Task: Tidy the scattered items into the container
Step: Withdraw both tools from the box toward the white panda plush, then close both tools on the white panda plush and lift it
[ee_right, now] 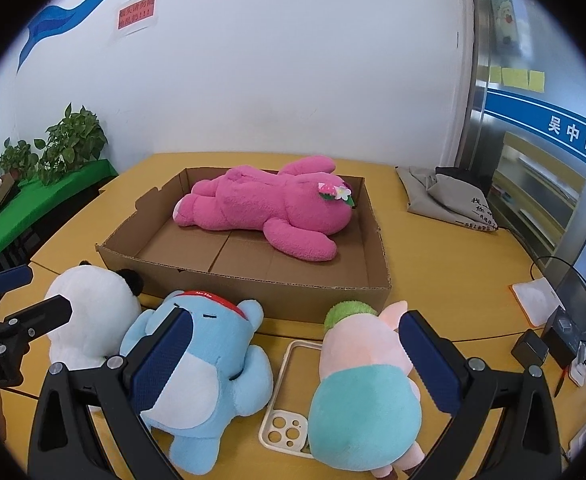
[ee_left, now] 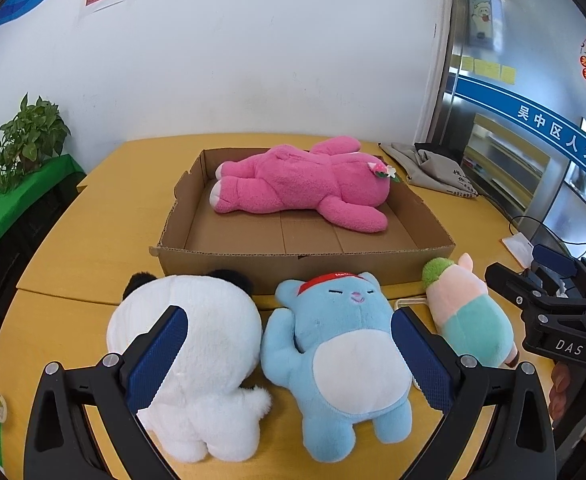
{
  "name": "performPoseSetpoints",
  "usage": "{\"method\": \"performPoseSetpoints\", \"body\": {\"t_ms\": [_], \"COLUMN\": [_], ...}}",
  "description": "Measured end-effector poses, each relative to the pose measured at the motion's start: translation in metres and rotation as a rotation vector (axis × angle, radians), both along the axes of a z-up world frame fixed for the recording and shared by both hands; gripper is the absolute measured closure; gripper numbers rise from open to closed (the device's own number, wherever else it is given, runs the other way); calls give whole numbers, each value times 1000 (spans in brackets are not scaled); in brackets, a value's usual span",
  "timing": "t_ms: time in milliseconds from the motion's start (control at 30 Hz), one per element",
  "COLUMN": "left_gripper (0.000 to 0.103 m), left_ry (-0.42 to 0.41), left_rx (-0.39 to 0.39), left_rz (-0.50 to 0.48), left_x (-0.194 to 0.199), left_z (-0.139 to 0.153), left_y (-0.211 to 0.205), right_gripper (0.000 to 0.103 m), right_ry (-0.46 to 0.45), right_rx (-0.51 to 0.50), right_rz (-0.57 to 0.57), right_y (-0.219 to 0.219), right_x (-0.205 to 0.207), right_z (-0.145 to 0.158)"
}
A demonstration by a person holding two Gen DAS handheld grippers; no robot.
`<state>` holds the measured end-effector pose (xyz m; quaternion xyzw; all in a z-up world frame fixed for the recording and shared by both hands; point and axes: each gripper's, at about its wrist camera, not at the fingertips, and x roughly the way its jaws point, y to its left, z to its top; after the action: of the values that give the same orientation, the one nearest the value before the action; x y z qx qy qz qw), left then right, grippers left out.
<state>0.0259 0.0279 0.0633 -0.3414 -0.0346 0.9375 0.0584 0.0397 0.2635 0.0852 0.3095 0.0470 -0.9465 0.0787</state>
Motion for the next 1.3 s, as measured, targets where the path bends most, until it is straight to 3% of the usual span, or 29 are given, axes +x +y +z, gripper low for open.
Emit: {"method": "performPoseSetpoints", "body": {"t_ms": [900,1033,1200,1300], "left_gripper": [0,0,0,0], "left_ry": [-39,-63,-125,-172], "left_rx": [24,60,164,170], "left_rz": [2,28,58,26], "left_x": [-4,1,-7,-25], "left_z": [-16,-22,-36,-46], "left_y": [-33,-72,-125,-141], "right_gripper": [0,0,0,0], "right_ry": [-10,-19,-102,-162], "right_rx": [-33,-61,-135,-169], "right_rz": [3,79,290,420], "right_y": [0,-17,-69,-116], "right_x": [-2,2,9,13], "right_z": [-7,-11,-28,-42]}}
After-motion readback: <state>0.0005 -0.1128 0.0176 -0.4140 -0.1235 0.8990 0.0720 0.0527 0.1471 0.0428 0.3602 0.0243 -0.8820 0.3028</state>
